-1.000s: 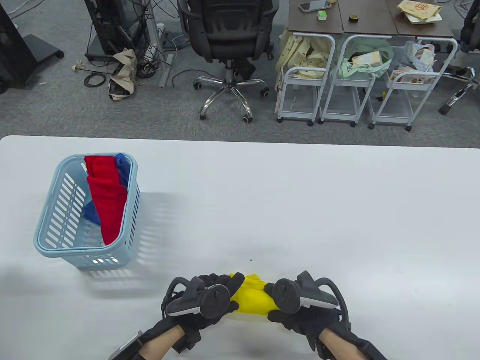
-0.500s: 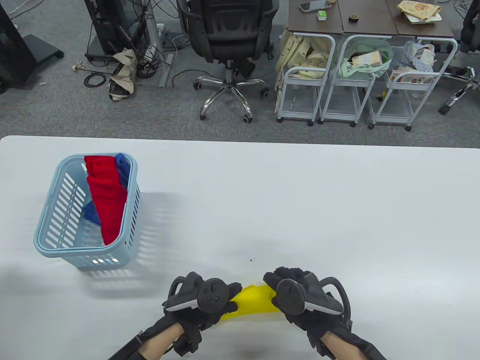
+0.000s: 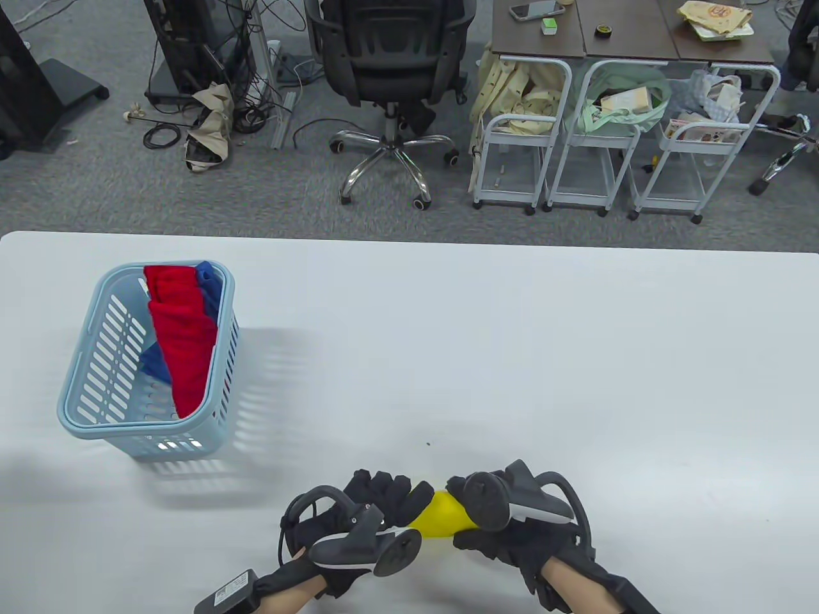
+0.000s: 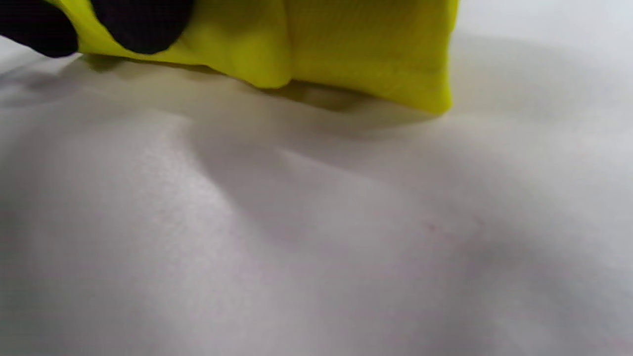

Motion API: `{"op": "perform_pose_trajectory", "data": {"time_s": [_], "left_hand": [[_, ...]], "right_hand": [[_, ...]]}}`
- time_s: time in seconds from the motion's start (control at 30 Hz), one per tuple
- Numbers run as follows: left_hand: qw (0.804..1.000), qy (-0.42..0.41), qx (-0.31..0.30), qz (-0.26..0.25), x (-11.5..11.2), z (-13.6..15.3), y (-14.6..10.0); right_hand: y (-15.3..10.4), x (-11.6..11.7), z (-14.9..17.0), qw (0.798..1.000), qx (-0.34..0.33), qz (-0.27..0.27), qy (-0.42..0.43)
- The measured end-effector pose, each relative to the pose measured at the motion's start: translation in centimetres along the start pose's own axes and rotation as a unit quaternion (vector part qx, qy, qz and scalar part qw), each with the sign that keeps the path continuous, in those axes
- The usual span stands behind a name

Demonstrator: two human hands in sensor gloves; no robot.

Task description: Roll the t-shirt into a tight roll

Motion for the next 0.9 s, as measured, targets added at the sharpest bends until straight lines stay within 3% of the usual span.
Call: {"op": "perform_pose_trajectory", "data": {"time_s": [0.13, 0.23, 0.4, 0.57, 0.73, 0.9], "left_hand": [[0.994, -0.105, -0.015, 0.038, -1.4, 1.6, 0.9], [0.991, -0.119, -0.013, 0.052, -1.7, 2.2, 1.1], [0.993, -0.101, -0.007, 0.058, -1.9, 2.0, 1.2], [0.996, -0.080, 0.020, 0.030, -1.2, 3.1, 0.6], [0.994, -0.096, 0.043, 0.016, -0.9, 4.8, 0.1], [0.992, -0.076, 0.105, 0.010, -1.0, 7.5, -0.5]], "right_hand": [[-0.7, -0.8, -0.4, 0.999, 0.009, 0.030, -0.025], [-1.3, -1.6, -0.7, 0.997, 0.012, 0.059, -0.054], [0.2, 1.1, -0.4, 0.999, 0.003, -0.012, -0.047], [0.2, 0.6, 0.2, 1.000, -0.008, -0.005, -0.027], [0.2, 0.1, 2.1, 1.000, 0.016, 0.002, -0.015], [-0.3, -0.7, 6.8, 0.995, 0.100, 0.018, 0.006]]}}
Point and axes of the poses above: the tracker on the back of each hand, its own z axis roughly to the little-finger side, its own y axis roughly from the wrist to the fingertips, x = y × z, the point moved 2 cm from there along y, roughly from the wrist to the fingertips, and after that the axes turned 7 degrees about z, right-handed, at the moved point
